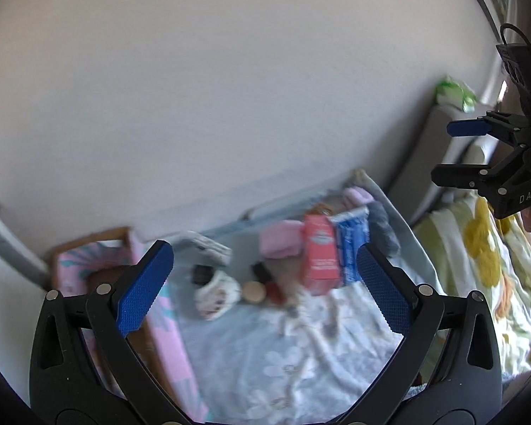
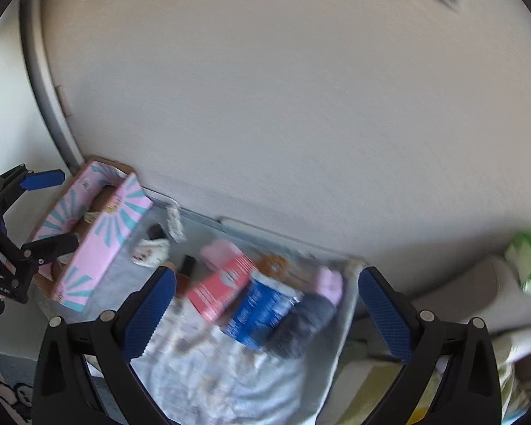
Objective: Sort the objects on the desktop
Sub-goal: 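Move both tools back over the table items, then grasp the red BRICKS box with left tool while right tool grasps the grey slipper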
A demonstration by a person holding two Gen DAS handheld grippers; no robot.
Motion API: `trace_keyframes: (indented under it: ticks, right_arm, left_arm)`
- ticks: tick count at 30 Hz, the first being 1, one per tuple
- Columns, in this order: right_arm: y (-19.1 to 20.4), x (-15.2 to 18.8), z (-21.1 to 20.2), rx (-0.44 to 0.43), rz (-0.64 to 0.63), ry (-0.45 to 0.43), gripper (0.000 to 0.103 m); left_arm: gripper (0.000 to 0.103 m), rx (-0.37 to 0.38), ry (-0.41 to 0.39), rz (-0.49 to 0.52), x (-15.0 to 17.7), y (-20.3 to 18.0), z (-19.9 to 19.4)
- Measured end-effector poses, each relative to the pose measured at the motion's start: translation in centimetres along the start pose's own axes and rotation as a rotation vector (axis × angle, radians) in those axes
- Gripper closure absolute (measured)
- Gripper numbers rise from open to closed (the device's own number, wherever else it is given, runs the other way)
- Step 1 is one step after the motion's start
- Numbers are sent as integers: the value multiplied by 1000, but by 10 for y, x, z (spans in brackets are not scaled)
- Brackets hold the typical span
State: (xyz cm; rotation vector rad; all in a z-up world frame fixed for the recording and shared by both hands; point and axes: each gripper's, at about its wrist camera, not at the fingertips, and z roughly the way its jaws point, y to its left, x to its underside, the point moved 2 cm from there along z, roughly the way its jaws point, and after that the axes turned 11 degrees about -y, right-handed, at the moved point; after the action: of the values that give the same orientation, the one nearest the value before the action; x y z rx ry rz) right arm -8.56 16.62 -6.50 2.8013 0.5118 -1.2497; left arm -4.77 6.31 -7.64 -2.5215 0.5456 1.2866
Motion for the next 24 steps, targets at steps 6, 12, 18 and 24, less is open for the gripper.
trace_keyframes:
  ticks: [6, 12, 18, 24]
  right_arm:
    - [-29, 56, 21, -59, 145, 72, 0]
    - [-41, 101, 57, -19, 176, 112, 0]
    - [-59, 133, 98, -35, 252, 132, 7]
    - [-69, 147, 127, -53, 304, 155, 17]
  left_arm:
    - [1, 56, 71, 2, 19, -39, 50]
    - [3, 56, 154, 29, 42, -72, 115]
    - [20, 21, 203, 14, 67, -78, 163]
    - [36, -8, 202, -10, 79, -75, 181]
